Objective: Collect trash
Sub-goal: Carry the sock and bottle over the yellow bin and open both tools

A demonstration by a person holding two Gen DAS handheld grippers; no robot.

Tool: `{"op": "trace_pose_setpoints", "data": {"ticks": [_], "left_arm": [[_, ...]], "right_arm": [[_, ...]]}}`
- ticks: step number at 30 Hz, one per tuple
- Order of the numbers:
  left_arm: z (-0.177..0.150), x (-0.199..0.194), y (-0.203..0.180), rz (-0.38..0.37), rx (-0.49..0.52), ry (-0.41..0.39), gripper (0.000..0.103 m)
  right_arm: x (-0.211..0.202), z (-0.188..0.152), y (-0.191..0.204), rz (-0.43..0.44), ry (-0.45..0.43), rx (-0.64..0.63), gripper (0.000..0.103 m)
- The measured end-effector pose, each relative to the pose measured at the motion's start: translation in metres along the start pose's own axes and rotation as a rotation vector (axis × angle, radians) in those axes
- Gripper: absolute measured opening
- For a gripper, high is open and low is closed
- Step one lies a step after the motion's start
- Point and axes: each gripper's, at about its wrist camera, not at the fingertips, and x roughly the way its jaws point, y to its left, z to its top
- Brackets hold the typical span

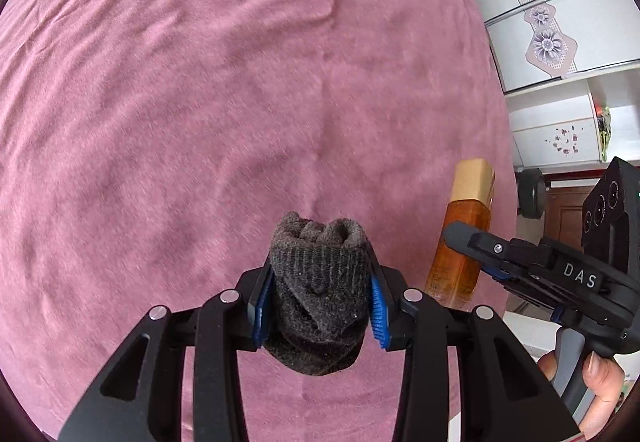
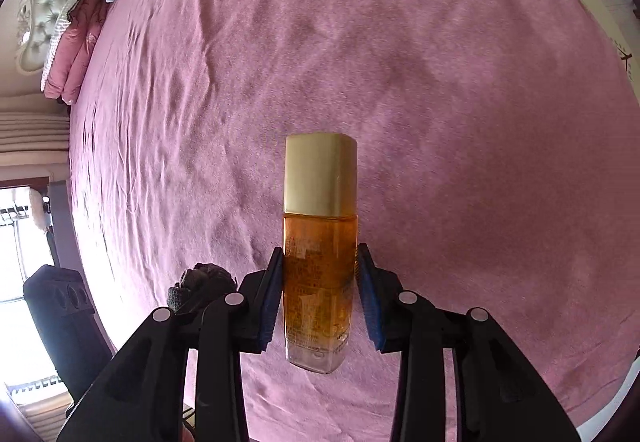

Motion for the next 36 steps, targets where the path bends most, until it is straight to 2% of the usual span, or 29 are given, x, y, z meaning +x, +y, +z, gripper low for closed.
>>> {"op": "trace_pose_setpoints", "data": {"ticks": [8,18,29,36], "left_arm": [[-0.059,0.019,-0.093,-0.027,0.106,0.043,0.039],[-0.097,0.054,-0.224,-0.038,0.264,0.084,0.039],[-0.113,0.111,-0.351,-0.036,0.43,0.152,0.039],[-0.109,0.151,-0.41,-0.028,0.525,0.197,0.039]], "right_arm": [[-0.063,-0.027,-0.092,0.015,-0.074,0.113,0.035],[-0.134,-0.039,-0.197,0.016,-0.179,0.201,0.035],[-0.19,-0.031,-0.306,0.013,-0.27,0.289,0.035],[-0.198,-0.017,-0.357,0.002,-0.283,0.339,0.035]]}}
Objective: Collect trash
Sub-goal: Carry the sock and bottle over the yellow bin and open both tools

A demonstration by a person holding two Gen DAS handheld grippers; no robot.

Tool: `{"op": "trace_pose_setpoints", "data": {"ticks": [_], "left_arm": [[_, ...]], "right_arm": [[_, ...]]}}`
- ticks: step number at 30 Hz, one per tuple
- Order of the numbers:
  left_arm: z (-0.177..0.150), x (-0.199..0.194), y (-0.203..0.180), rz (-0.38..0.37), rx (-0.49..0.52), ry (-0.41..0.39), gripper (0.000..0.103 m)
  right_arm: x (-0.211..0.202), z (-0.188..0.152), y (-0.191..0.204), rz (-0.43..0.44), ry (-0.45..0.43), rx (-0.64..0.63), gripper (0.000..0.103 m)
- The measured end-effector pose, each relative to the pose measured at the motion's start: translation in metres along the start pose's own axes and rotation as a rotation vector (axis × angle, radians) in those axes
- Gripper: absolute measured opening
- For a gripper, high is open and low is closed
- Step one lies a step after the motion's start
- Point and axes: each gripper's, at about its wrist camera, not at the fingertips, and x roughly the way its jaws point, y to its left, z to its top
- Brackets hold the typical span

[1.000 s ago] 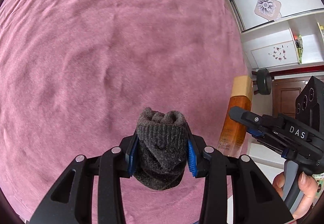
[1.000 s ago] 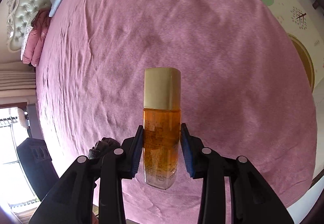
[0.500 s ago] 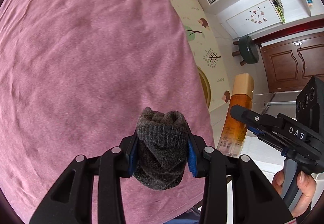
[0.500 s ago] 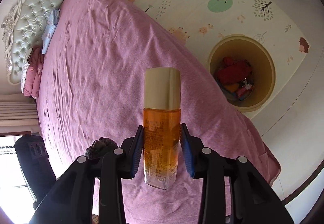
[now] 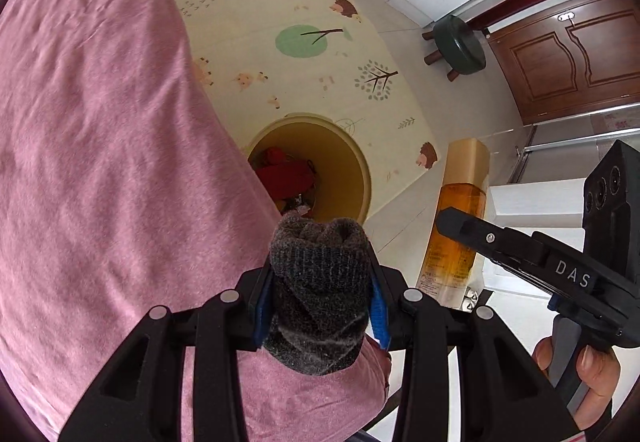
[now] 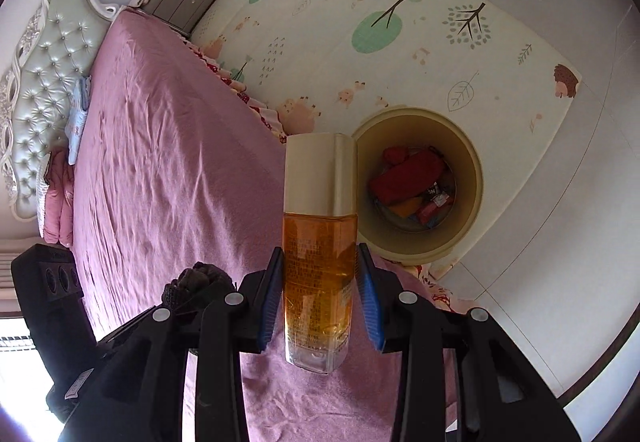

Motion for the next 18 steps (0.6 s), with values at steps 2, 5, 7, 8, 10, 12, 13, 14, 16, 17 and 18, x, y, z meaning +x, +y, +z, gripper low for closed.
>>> {"op": "trace_pose_setpoints", "data": {"ticks": [2,5,7,8,10,12,13,14,16,17,18], "left_arm": [[0.013,0.011,-0.012,-0.002,0.019,0.013,0.039],[0.028,0.024,-0.028,-0.008,0.053,0.028,0.039],[0.034,0.03,-0.035,-0.013,0.077,0.037,0.039],[0.037,0.033,-0.039,-0.014,0.087,0.04,0.041],[0.042,0.038,-0.042,-0.011,0.096,0.051,0.052],[0.047,0.041,-0.043,0.022,0.096,0.045,0.088],[0.048,0.042,-0.043,0.034,0.096,0.037,0.088],[0.05,0.044,-0.042,0.032,0.096,0.046,0.088],[0.052,0.048,-0.037,0.04,0.091,0.065,0.088],[0.054,0.05,-0.037,0.04,0.092,0.07,0.088],[0.054,0.051,-0.036,0.039,0.094,0.074,0.088]], "right_arm": [[0.001,0.006,-0.005,-0.007,-0.002,-0.003,0.035],[0.001,0.013,-0.013,-0.008,-0.003,0.001,0.035],[0.0,0.018,-0.016,-0.015,-0.01,-0.001,0.035],[0.0,0.021,-0.017,-0.02,-0.015,-0.008,0.035],[-0.001,0.026,-0.02,-0.034,-0.018,-0.015,0.037],[0.0,0.031,-0.026,-0.041,-0.011,-0.001,0.037],[0.0,0.034,-0.029,-0.032,-0.013,0.008,0.037],[-0.002,0.036,-0.032,-0.027,-0.022,0.017,0.04],[-0.004,0.039,-0.035,-0.028,-0.029,0.023,0.041],[-0.005,0.041,-0.036,-0.029,-0.032,0.027,0.041],[-0.005,0.042,-0.037,-0.029,-0.035,0.031,0.041]]}}
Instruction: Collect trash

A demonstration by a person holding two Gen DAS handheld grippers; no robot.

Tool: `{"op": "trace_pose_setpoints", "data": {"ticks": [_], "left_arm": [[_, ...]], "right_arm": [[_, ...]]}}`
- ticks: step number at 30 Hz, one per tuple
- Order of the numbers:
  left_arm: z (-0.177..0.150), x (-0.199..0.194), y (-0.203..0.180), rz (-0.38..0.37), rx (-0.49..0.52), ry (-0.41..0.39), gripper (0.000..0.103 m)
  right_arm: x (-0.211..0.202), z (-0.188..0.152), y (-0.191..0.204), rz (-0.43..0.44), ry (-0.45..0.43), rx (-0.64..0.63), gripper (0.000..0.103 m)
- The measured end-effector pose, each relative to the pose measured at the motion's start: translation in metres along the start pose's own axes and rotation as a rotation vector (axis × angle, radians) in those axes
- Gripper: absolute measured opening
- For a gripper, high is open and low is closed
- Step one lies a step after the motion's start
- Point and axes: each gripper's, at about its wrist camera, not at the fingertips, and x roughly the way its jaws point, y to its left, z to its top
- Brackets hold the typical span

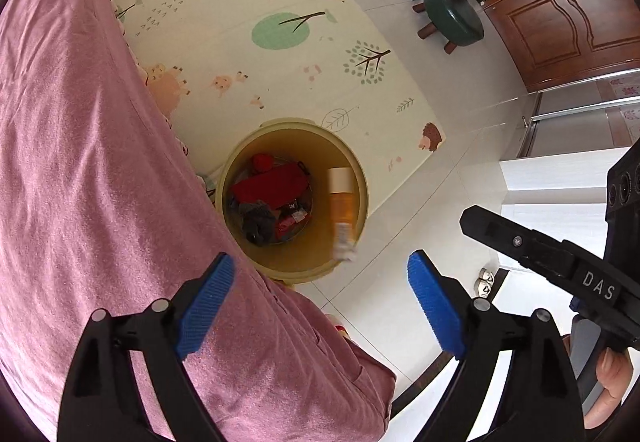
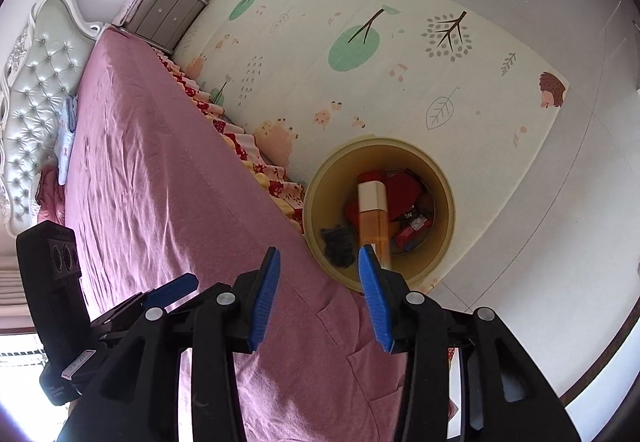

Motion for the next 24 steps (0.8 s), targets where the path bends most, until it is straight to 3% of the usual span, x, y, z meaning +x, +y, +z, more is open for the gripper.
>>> {"op": "trace_pose_setpoints", "data": {"ticks": [14,24], "left_arm": [[-0.003,-0.001,-0.004,-0.009,0.022,0.005,0.088],[-0.018,-0.033,0.004,0.001,0.015,-0.046,0.088]], "right_arm": [[0.0,-0.005,0.011,0.002,0.009,-0.015,0.041],[-0.013,-0.014,0.036,0.004,-0.007,-0.071,0.041]]}}
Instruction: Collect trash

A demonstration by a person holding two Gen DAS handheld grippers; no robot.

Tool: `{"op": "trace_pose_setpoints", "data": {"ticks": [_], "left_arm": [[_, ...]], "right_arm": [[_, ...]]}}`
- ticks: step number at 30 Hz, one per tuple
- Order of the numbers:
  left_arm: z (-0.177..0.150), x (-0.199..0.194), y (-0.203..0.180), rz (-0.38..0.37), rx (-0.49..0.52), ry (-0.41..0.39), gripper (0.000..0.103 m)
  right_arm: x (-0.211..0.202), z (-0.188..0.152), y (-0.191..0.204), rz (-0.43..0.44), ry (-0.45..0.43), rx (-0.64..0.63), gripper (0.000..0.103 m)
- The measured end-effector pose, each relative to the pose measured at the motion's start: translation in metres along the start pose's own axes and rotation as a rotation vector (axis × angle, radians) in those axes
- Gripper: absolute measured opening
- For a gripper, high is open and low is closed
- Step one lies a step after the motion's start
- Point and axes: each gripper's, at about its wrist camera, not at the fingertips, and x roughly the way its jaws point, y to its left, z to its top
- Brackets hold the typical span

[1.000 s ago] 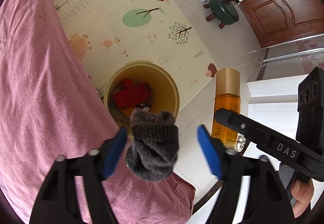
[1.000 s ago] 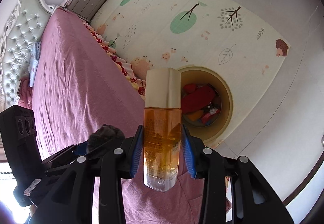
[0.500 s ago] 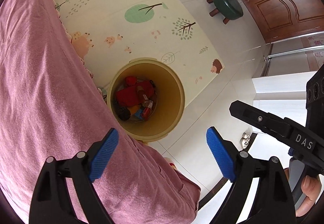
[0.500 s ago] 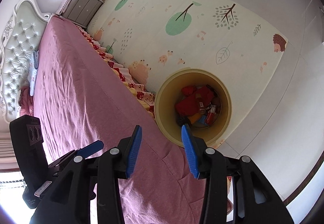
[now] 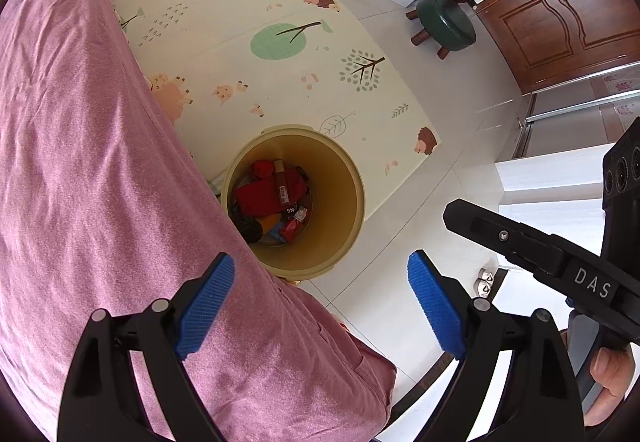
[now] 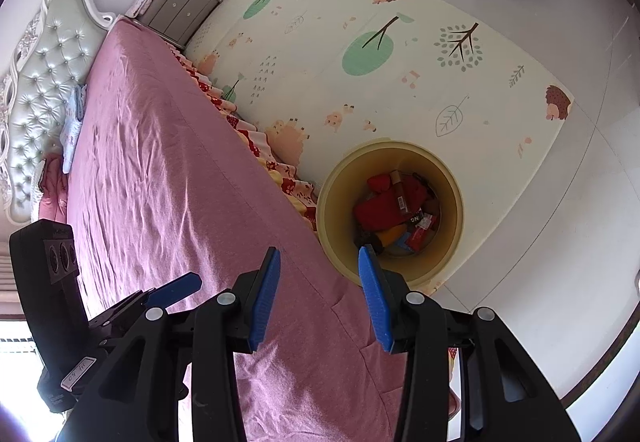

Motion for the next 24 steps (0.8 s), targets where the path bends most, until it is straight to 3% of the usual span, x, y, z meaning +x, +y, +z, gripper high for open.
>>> {"op": "trace_pose_setpoints", "data": {"ticks": [10,24], "left_arm": [[-0.038,-0.044,0.027,0.012,-0.052,-0.063,0.088],[-0.134,-0.111,0.102,0.051,-0.221,-0.15,0.088]], "right_arm": [[-0.005,-0.025,0.05,0.028,0.01,-0.09,0.041],[0.008,-0.1,0.148,0.067,0.087,-0.27,0.041]]}}
